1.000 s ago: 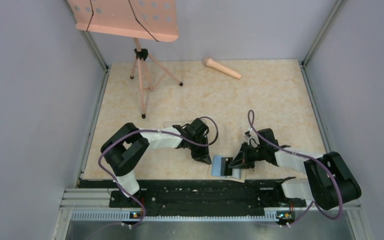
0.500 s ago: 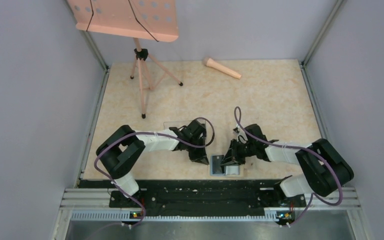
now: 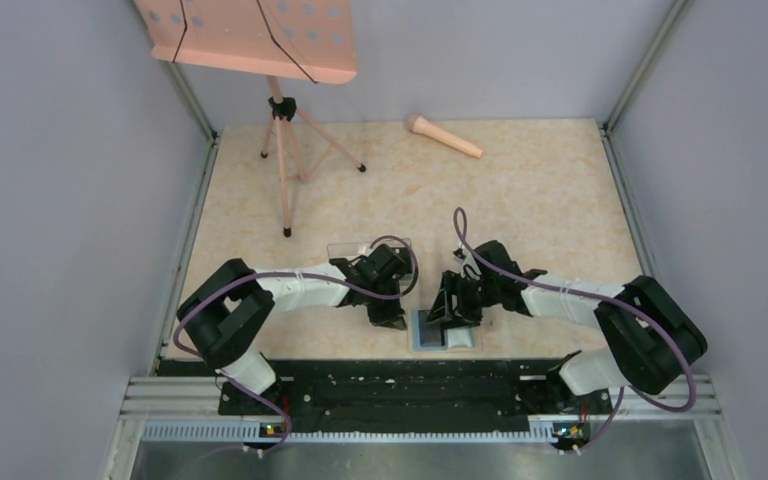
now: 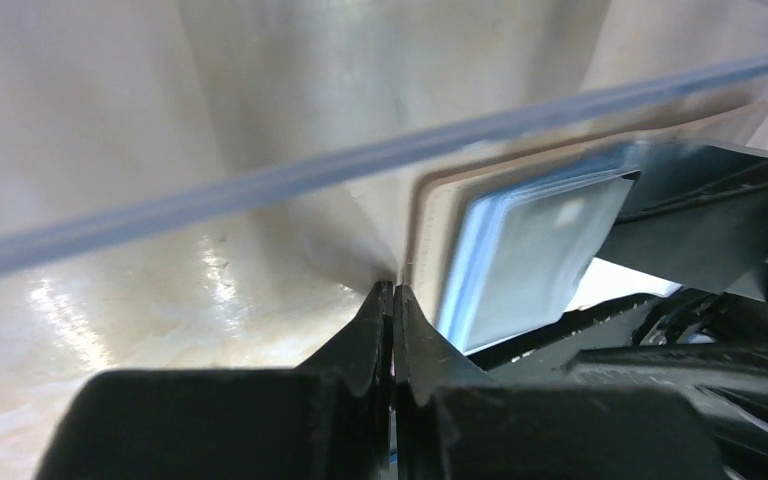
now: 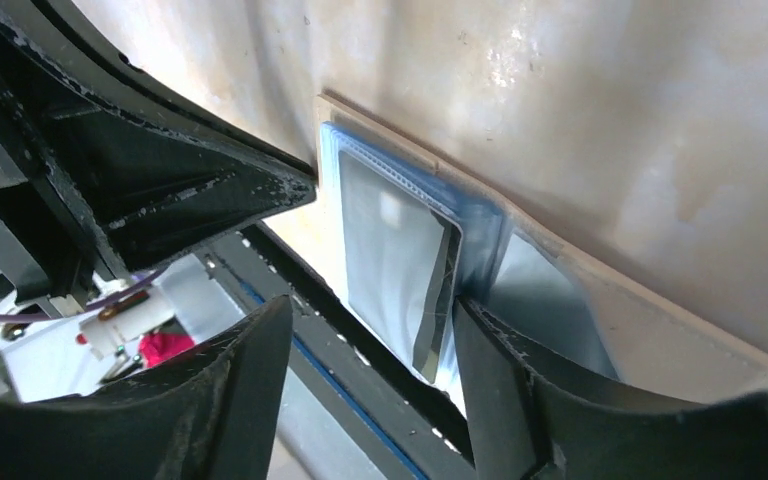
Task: Put the credit cards into the card holder
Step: Insert the credit card into the card holder.
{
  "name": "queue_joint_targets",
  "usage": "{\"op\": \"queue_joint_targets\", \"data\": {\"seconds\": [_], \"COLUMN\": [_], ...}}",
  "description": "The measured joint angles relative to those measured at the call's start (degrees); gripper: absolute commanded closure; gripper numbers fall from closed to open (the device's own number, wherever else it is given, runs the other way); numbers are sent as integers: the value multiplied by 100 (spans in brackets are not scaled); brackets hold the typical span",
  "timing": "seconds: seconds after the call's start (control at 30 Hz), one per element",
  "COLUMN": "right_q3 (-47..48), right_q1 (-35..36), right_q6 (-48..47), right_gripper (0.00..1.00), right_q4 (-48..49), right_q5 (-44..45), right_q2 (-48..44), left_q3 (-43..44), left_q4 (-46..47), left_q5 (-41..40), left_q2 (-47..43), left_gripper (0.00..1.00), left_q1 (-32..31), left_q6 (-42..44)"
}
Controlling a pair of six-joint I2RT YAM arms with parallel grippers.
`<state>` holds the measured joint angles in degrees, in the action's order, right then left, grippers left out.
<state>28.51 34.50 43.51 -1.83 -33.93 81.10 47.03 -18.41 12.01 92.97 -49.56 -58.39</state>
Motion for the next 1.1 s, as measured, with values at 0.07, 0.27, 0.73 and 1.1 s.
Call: {"op": "queue_joint_targets", "data": {"seconds": [0.07,0.27,0.73,1.1], "right_q3": [11,9,9,9], "right_q1": [2,2,39,85], "right_q6": [-87,-262,-122,-144], "right_gripper": [32,31,74,30], "right_q4": [-175,-562,-286,-529], "right_q5": [109,348,212,308], "right_q2": [-177,-527,72,-538], "left_q3": [0,0,-74,-549], "left_q4": [-105,-328,68,1069], "left_q5": [-90,-275,68,649], "left_q2": [-48,-162,-514,-557], "left_gripper": [100,92,59,67], "left_q1": [0,0,2,2], "left_q6": [7,144,271,-96]}}
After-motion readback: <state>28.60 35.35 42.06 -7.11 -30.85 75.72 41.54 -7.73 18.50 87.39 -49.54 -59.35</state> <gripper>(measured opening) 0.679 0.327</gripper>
